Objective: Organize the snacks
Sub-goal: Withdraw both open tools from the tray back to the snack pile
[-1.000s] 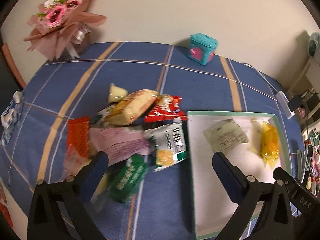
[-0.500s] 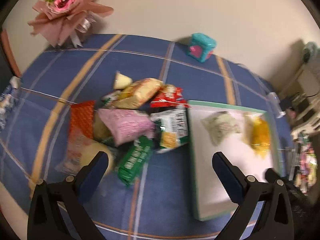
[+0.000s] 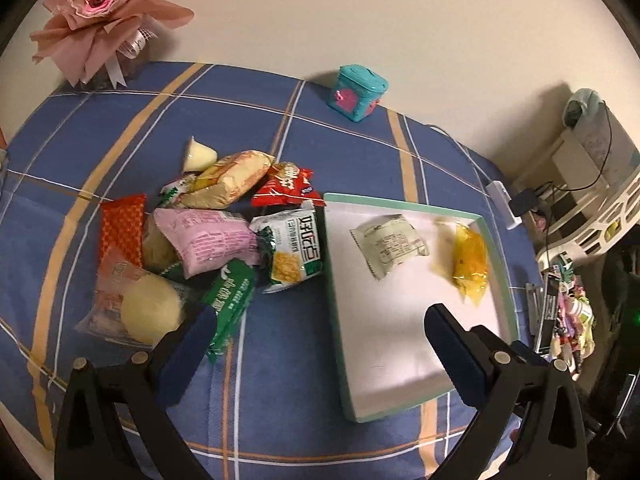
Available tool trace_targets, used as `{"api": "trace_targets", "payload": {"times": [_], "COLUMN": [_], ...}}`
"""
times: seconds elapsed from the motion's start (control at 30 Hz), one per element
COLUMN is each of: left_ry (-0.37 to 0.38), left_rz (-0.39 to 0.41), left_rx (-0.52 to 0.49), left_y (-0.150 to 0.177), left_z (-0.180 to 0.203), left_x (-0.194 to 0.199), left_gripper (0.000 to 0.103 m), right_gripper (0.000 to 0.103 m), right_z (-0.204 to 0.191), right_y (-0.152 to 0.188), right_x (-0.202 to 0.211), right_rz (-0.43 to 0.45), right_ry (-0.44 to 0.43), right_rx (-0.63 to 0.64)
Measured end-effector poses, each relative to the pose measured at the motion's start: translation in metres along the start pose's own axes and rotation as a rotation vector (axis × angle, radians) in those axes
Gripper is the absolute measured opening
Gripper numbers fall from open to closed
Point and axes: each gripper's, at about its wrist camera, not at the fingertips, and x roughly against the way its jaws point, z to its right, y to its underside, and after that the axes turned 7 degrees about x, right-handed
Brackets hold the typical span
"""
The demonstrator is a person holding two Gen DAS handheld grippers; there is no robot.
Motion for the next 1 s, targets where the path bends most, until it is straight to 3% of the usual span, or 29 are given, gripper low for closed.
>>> {"api": "trace_targets", "payload": {"times": [0.43,1.0], "left_ry": [0.038,-0.069], "left_rz": [-0.026,-0.009], "left_rx": [0.039,0.144], "left_y": [-0.004,-0.02], "left_z": [-0.01,-0.071], "left_x": [0.0,0.009], "left_gripper": [0.103,0.103], "right_gripper": [0.103,0.103], "right_z": [-0.008,-0.077], "right_y": [-0.003,-0.007], "right_x": [-0.002,-0.016], "right_rz": [-0.004,-0.016], "right_ry": [0.014,-0.028], "right_rx": [0.01,0.101]}}
